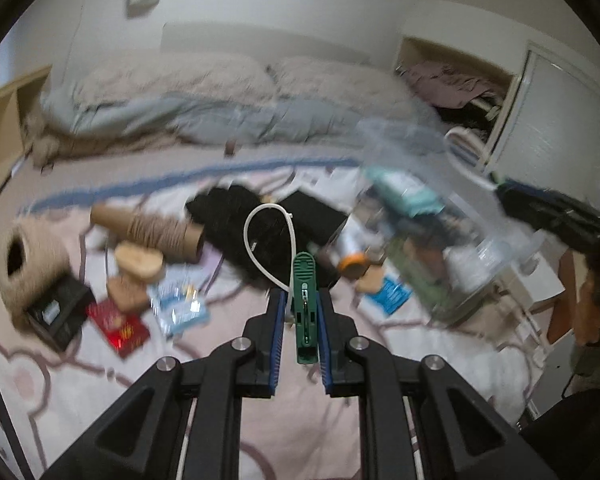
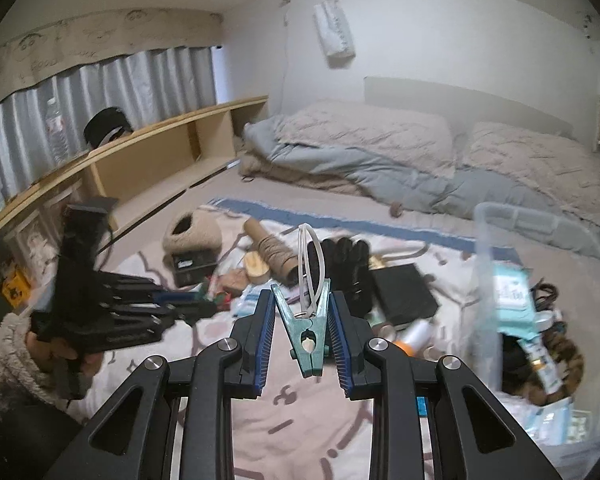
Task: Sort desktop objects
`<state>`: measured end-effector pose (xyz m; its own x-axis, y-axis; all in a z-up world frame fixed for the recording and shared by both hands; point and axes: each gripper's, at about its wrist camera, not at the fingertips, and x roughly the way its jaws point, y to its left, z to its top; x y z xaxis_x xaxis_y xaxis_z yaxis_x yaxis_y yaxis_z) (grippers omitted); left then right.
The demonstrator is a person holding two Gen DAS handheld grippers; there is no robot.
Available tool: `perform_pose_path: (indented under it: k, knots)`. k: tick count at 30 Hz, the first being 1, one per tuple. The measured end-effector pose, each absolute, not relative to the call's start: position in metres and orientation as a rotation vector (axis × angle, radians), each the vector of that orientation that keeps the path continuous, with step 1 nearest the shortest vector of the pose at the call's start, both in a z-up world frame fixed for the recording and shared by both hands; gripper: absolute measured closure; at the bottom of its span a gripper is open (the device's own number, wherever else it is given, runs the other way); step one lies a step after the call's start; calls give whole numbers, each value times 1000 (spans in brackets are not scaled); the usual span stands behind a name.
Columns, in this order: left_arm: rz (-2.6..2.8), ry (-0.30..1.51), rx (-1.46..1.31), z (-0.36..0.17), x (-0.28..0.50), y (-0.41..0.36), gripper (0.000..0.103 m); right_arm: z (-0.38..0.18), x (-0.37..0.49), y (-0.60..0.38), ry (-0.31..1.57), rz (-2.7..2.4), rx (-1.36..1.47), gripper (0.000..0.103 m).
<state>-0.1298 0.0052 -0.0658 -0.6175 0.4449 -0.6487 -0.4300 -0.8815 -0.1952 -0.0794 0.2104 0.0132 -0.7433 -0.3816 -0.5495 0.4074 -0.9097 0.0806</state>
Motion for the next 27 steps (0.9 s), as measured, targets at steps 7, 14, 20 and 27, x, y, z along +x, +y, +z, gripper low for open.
perform_pose_path:
  k: [7, 14, 20, 27]
  knots:
    - [2444, 41, -841, -4, -129, 42, 87, 56, -78, 248, 13, -2729, 755, 75]
    - [2400, 77, -734, 44, -127, 90, 87, 88, -75, 292, -181, -2826, 694, 75]
    - [2369, 113, -668, 67, -126, 131, 87, 84, -70, 340, -325, -2968, 642, 75]
    - [2336, 116, -645, 61, -126, 177, 87, 44, -83, 392, -385, -3139, 805, 75]
